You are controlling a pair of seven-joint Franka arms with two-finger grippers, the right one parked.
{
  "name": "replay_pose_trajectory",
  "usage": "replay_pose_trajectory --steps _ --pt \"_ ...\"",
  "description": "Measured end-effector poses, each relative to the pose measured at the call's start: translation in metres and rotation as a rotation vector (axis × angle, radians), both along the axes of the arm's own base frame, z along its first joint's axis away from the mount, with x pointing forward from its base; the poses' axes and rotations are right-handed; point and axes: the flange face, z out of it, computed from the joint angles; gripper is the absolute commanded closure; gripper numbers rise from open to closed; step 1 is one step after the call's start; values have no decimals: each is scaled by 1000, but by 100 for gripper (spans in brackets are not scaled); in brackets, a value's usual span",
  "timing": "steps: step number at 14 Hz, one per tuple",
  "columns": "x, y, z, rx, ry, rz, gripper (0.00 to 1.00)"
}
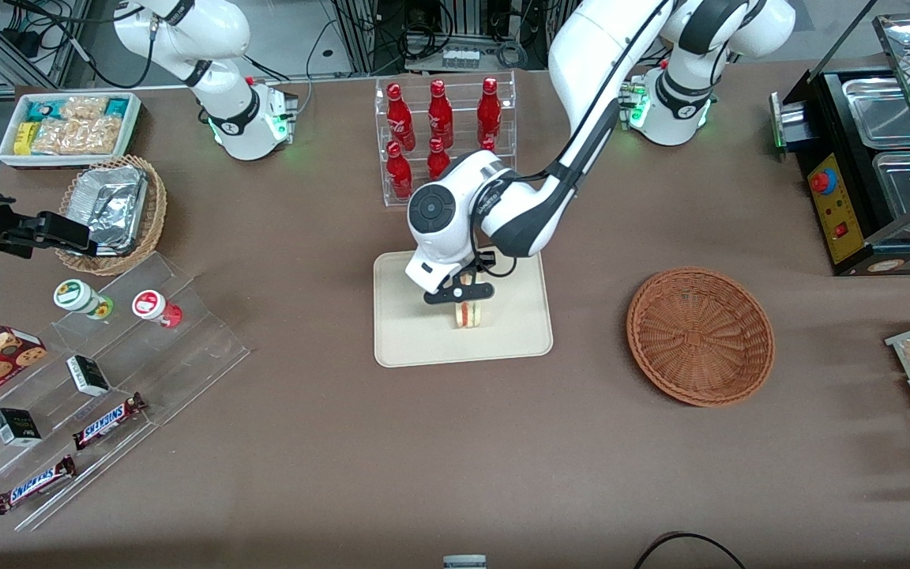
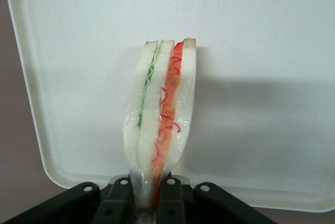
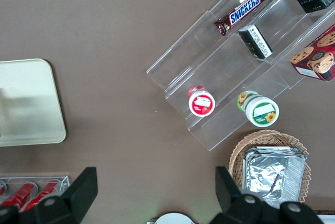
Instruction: Place sandwich from basket to tray
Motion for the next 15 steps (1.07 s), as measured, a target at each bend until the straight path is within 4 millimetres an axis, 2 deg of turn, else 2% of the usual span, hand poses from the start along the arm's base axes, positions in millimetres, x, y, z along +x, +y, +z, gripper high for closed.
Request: replay_pose_trajectory --steps 3,7,8,9,10,11,12,15 --pt "-7 -9 -4 -12 -14 11 100" --pt "-9 -10 -11 -11 -15 16 100" --pt "-10 -9 -15 -8 -13 16 91" --pt "-11 -8 -19 -4 -10 16 76" --pt "-12 -7 -22 -1 -7 16 43" --pt "-12 -6 -24 2 -5 16 17" --pt "-12 -6 -24 3 -4 16 0" --pt "-10 -7 -21 -1 -9 19 0"
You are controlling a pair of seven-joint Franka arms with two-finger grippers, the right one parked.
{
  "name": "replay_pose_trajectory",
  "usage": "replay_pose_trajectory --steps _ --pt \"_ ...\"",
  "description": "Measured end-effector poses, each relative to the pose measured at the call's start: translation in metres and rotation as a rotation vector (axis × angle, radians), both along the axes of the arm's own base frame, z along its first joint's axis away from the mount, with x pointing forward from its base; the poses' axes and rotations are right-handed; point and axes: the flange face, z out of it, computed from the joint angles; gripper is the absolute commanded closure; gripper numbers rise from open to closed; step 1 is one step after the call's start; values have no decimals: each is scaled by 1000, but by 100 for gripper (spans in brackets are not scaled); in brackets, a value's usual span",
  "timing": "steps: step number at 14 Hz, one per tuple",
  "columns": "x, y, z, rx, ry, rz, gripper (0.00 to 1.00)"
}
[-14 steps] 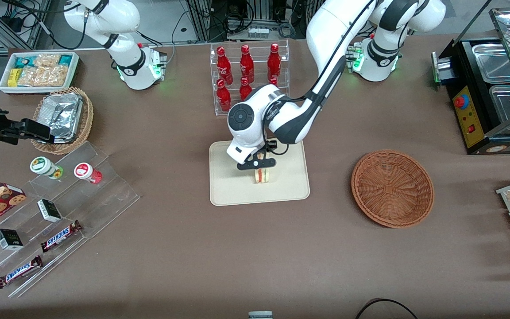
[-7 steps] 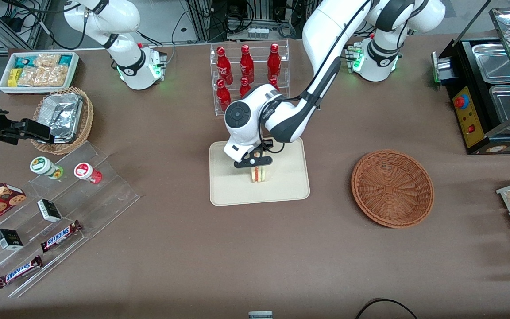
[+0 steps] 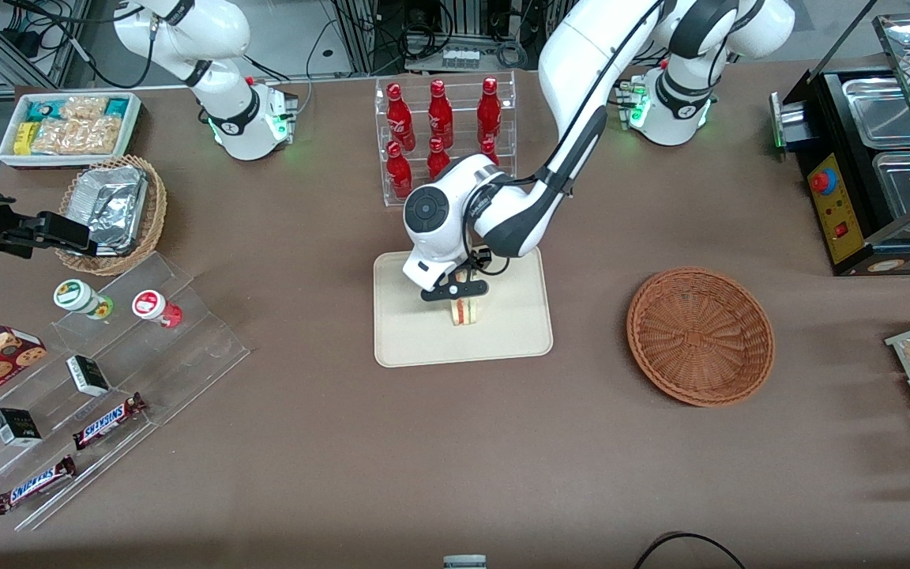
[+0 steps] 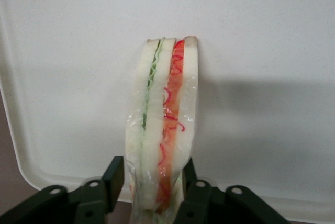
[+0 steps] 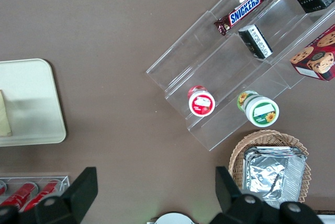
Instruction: Place sandwich from basket to tray
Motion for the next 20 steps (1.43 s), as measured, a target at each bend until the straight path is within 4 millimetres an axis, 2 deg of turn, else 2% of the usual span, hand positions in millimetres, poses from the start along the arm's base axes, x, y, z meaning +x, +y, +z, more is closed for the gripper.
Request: replay_pose_trajectory --steps 3,5,8,11,13,17,20 --pt "10 -1 28 -29 -34 11 0" --pt "19 5 63 -43 -63 27 0" --pt "43 37 123 -36 -107 81 0" --pt "66 85 180 -5 -127 138 0" --pt "83 128 212 14 -116 143 0" --pt "114 219 258 15 -65 123 0" --pt "121 272 287 4 -35 99 0"
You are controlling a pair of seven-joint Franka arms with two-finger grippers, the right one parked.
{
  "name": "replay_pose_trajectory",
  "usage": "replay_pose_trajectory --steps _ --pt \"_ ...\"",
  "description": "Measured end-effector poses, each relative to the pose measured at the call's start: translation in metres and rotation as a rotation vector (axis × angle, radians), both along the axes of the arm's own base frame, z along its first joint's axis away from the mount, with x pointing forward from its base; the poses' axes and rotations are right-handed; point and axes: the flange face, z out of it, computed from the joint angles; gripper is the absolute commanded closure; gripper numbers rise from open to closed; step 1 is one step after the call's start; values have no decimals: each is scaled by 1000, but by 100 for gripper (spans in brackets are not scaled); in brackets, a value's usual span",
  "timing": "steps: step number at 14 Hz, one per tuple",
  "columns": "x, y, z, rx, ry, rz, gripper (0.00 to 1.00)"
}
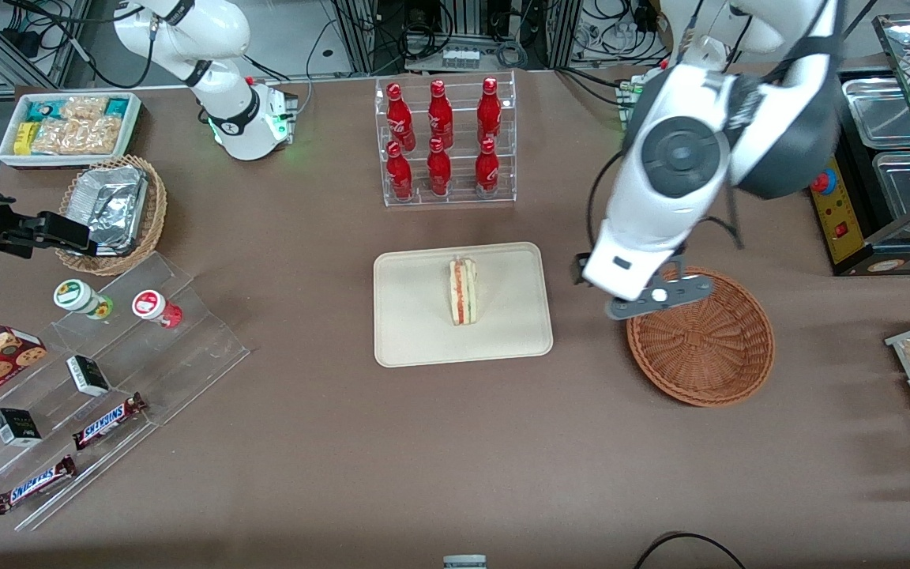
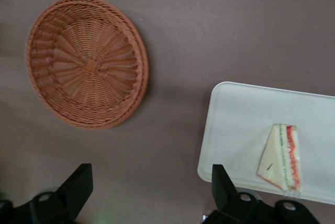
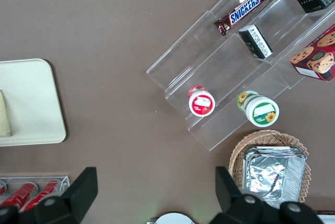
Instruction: Place sandwich from basket to tray
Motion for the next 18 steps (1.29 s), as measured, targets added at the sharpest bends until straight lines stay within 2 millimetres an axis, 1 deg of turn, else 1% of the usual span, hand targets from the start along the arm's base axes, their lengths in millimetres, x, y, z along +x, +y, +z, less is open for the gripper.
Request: replay_pose_trajectory --steps 1,3,6,8,10,12,13,15,17,18 --pt "2 19 9 -8 4 -9 0" --pt "6 62 26 -29 6 -32 0" --pt "4 129 49 -63 -6 -58 0" --pt "-3 163 61 -76 -13 -85 0" --pt "-11 190 71 -84 -22 -109 0" --pt "-20 209 72 -81 -18 -119 0" --pt "-23 213 72 -76 -17 -122 0" --pt "-24 213 74 -77 -27 -125 0" --pt "-21 209 79 -78 -42 -131 0" --pt "-19 211 80 -79 -45 -127 0"
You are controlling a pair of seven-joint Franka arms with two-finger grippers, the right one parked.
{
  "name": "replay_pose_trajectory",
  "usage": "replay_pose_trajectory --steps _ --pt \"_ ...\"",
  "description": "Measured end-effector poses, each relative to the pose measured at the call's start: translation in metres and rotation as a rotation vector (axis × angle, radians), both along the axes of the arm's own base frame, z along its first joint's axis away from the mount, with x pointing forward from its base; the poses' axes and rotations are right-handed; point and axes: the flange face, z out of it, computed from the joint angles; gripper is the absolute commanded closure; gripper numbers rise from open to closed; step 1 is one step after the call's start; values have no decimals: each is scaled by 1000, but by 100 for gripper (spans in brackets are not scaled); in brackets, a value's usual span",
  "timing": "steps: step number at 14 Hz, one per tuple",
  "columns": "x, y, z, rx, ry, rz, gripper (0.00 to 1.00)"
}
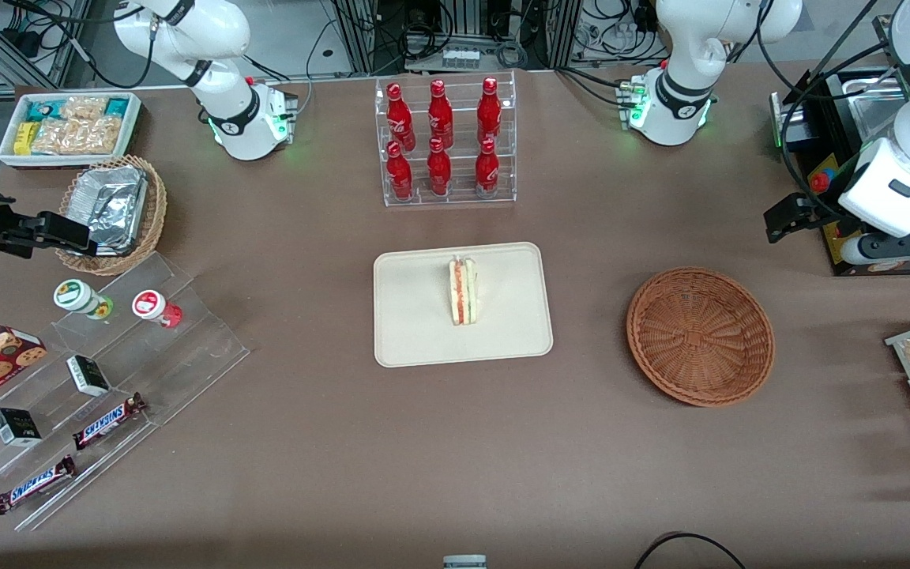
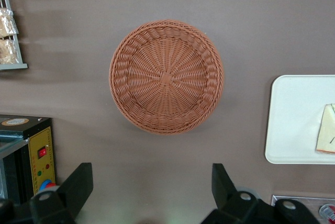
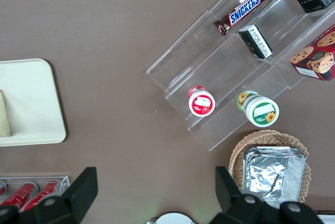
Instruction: Place sandwich from basket to tray
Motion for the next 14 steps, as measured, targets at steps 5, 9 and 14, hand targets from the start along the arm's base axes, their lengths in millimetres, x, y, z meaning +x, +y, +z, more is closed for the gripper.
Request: replay_pose_trajectory --steps 5,9,14 --pt "3 25 1 -12 4 -76 0" --pt "0 28 5 -21 5 -97 0" --pt "-7 31 9 -45 0 -86 0"
